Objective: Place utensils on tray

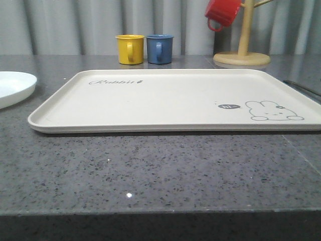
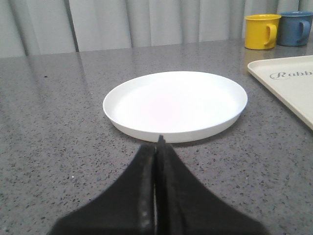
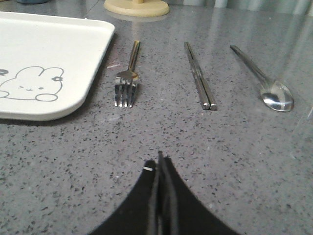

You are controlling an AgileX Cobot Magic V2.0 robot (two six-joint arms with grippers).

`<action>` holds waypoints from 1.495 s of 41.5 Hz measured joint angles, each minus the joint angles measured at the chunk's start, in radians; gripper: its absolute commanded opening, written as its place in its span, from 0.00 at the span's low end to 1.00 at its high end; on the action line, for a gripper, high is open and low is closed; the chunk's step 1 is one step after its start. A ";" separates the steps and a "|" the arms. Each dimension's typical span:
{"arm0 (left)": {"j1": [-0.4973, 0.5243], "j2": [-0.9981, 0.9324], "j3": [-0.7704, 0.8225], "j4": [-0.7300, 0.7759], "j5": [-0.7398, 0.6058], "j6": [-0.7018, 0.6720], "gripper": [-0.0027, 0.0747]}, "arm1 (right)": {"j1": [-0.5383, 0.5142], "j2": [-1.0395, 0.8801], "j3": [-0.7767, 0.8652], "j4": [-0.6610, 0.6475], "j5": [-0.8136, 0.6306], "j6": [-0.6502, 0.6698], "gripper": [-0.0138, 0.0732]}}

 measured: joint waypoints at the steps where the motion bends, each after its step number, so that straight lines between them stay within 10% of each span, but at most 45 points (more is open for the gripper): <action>1: 0.000 0.000 0.000 0.000 0.000 0.000 0.02 | 0.000 0.000 0.000 0.000 0.000 0.000 0.03; 62: 0.000 0.000 0.000 0.000 -0.143 0.000 0.01 | 0.000 0.000 0.000 0.002 -0.133 0.000 0.03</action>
